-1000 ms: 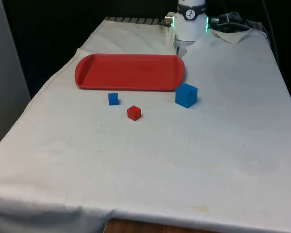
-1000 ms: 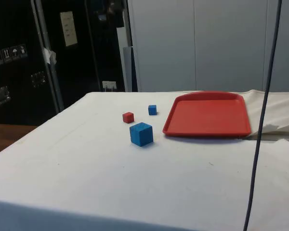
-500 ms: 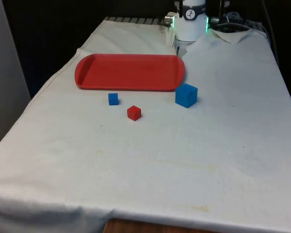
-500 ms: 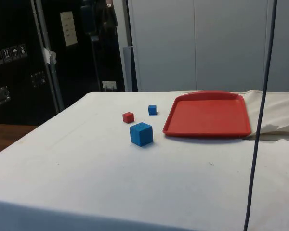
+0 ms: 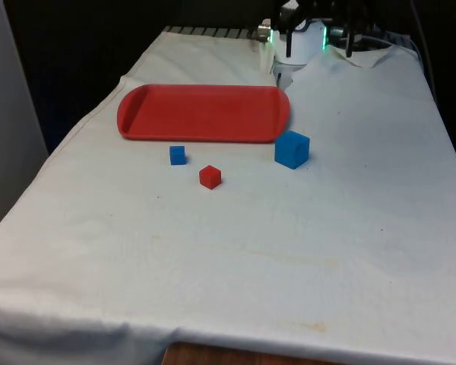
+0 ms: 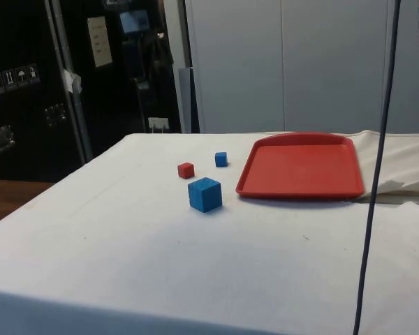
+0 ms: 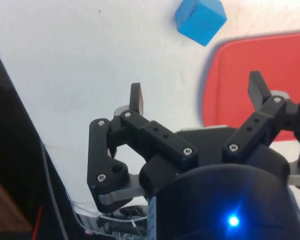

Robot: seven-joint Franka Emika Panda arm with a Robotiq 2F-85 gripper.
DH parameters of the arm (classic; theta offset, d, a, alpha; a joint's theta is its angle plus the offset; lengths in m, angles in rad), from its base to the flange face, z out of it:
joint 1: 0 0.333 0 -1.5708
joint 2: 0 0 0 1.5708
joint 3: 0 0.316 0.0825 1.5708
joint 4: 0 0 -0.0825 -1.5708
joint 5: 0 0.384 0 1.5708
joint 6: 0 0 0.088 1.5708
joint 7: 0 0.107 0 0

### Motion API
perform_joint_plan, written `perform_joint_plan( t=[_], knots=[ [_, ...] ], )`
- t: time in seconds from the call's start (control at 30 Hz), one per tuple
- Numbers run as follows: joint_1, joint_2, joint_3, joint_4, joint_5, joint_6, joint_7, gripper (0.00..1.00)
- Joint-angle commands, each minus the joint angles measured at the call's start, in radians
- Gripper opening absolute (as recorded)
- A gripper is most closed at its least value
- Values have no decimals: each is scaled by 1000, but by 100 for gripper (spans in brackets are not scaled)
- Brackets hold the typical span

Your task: Pick up the largest block and place it onto the tray.

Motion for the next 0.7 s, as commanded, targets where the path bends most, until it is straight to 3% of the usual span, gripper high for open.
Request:
perform_joint_plan(
  t=[0.0, 0.13, 0.4, 0.43, 0.67],
  knots=[
    [1, 0, 2, -12, 0, 19, -7, 100],
    [0, 2, 4, -34, 0, 30, -21, 100],
    [2, 10, 20, -118, 7, 131, -32, 100],
    [1, 5, 17, -110, 0, 110, -27, 100],
    [-1, 31, 27, -165, 30, 207, -51, 100]
  ],
)
